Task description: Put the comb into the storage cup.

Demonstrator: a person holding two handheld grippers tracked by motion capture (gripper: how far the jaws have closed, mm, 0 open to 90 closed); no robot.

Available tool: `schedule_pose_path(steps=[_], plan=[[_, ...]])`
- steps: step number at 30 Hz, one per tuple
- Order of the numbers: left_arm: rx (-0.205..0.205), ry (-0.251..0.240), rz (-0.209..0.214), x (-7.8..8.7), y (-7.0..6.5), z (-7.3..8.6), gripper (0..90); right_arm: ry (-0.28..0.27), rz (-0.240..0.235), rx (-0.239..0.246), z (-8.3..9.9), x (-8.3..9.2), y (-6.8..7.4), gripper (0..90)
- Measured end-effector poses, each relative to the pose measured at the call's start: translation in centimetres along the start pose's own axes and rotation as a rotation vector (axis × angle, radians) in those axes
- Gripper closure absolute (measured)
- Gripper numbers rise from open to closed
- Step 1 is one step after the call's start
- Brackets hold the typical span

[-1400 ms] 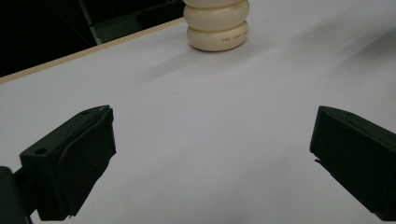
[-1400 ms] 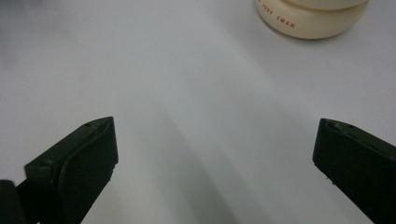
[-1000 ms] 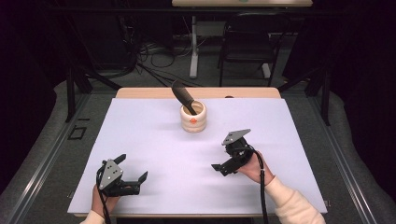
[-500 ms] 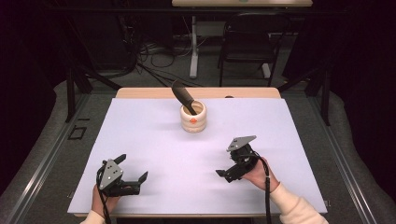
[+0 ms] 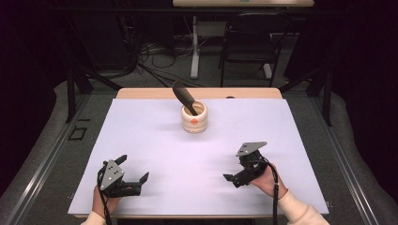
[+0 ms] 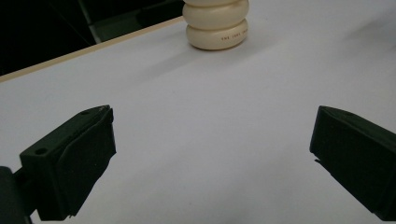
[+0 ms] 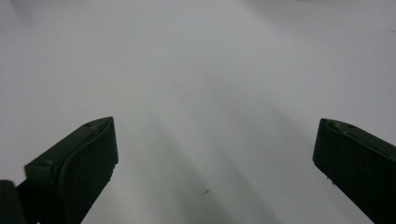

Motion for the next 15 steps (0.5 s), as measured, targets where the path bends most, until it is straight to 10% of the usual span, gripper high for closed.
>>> schedule_pose_path(steps=[15], plan=[[0.000, 0.000, 0.001, 0.0, -0.1, 0.0, 0.0, -0.033, 0.025, -0.017, 1.3, 0.9, 0.2, 0.0]])
Point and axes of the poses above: each handheld gripper's, and its own axes: x roughly backward along the jaws, z roughly out of its underside, y roughly to its left, the point moved 9 cm from there along -x, roughly forward along the jaws, and after that the axes turned 12 degrees about -z, right-handed, at the moved point
